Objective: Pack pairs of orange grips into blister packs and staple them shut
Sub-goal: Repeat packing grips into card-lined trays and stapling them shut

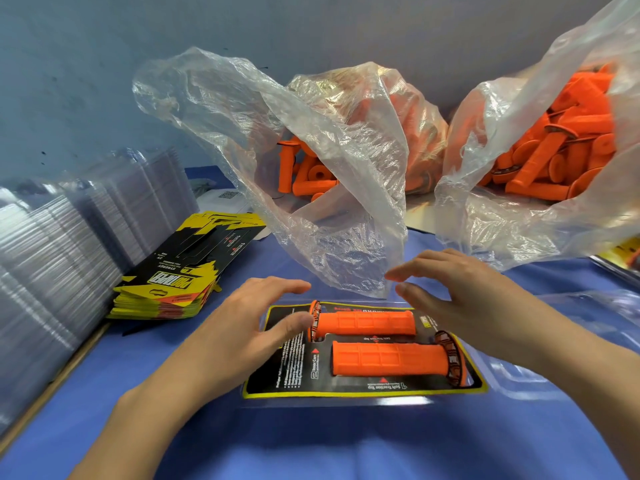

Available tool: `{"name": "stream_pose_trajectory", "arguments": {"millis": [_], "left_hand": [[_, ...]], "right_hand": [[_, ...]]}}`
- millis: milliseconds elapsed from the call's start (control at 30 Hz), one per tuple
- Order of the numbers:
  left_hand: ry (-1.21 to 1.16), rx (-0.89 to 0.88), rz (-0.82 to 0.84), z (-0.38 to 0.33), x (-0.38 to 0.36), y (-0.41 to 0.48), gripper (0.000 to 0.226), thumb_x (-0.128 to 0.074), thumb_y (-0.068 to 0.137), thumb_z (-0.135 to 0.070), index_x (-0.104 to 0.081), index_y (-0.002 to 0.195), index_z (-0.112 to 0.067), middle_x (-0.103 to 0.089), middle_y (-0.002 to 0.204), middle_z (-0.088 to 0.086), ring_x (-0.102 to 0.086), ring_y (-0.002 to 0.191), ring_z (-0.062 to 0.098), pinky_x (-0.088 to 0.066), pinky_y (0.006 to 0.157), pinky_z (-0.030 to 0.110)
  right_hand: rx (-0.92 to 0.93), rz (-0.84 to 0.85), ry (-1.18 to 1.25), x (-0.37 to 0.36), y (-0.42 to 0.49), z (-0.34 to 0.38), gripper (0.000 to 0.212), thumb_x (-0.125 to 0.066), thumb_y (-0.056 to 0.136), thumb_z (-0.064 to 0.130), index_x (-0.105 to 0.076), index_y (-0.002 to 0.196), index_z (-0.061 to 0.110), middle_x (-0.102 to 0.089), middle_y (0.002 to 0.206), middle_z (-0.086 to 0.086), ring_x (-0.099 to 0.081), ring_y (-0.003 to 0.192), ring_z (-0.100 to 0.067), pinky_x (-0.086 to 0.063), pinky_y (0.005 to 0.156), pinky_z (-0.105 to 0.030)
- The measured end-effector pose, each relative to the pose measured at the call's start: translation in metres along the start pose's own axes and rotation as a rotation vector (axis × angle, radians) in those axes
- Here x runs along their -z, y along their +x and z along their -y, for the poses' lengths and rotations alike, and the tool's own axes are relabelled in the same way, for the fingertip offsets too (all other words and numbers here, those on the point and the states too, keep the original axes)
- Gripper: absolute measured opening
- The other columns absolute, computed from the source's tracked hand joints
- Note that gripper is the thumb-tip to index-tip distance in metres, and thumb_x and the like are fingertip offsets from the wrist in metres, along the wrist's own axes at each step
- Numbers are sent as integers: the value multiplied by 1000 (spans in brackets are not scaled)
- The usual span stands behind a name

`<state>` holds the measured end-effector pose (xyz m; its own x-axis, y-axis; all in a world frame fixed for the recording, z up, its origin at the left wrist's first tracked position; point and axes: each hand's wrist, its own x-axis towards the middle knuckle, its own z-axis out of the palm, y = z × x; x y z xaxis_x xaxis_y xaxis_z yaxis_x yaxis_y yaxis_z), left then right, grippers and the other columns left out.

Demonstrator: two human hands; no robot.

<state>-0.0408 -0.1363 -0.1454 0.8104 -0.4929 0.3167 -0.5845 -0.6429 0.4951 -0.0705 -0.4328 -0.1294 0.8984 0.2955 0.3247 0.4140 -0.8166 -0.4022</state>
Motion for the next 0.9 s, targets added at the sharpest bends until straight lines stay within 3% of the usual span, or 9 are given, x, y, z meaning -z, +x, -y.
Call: {"name": "stream_pose_trajectory", "arguments": {"millis": [100,333,400,500,700,833,900], "left_hand": [[16,15,-41,-2,5,2,28,-47,88,-62,-52,114,-54,-48,124,-41,-43,121,-14,-28,95,1],[40,49,-56,-4,4,2,34,-43,88,-64,-55,117,-49,-54,115,-37,-45,115,-15,-35,93,8],[19,113,-112,-1,5,3,39,-46,89,-57,-60,120,-38,-60,111,-28,-50,106,-13,-40,86,11],[18,223,-181,6,8,4,23,-55,96,-37,-64,115,-28,-64,98,-20,-56,92,-7,-41,72,6],[69,330,-239,-3,17,-8,9,-57,97,-30,-63,91,-32,-63,76,-18,-56,64,2,-38,56,10],[52,498,-118,-11,23,-22,21,-55,96,-37,-63,80,-27,-61,65,-9,-55,55,12,-43,50,30],[60,561,-47,-18,24,-28,24,-52,96,-42,-63,83,-25,-62,66,-5,-60,57,19,-50,55,34]], "right_hand": [[-6,-77,18,-2,2,0,38,-38,90,58,-61,118,46,-59,107,31,-48,106,2,-40,85,-23],[-59,-157,29,-3,1,3,35,-44,92,43,-61,122,40,-59,106,27,-51,105,-7,-40,86,-27],[-99,-284,62,0,-3,3,32,-47,93,35,-63,121,36,-60,104,23,-53,101,-8,-37,82,-22],[-171,-554,199,0,-24,10,26,-50,96,22,-62,117,34,-66,103,16,-58,93,-3,-39,77,-12],[-281,-822,384,-14,-72,51,17,-47,93,34,-56,105,42,-67,95,14,-59,85,-6,-38,64,-9],[-576,-1067,641,-15,-92,47,19,-52,99,21,-51,101,40,-56,95,5,-52,70,7,-37,58,-3],[-738,-1175,719,-17,-107,41,24,-52,98,18,-46,114,35,-53,113,-2,-54,84,3,-39,66,-8]]}}
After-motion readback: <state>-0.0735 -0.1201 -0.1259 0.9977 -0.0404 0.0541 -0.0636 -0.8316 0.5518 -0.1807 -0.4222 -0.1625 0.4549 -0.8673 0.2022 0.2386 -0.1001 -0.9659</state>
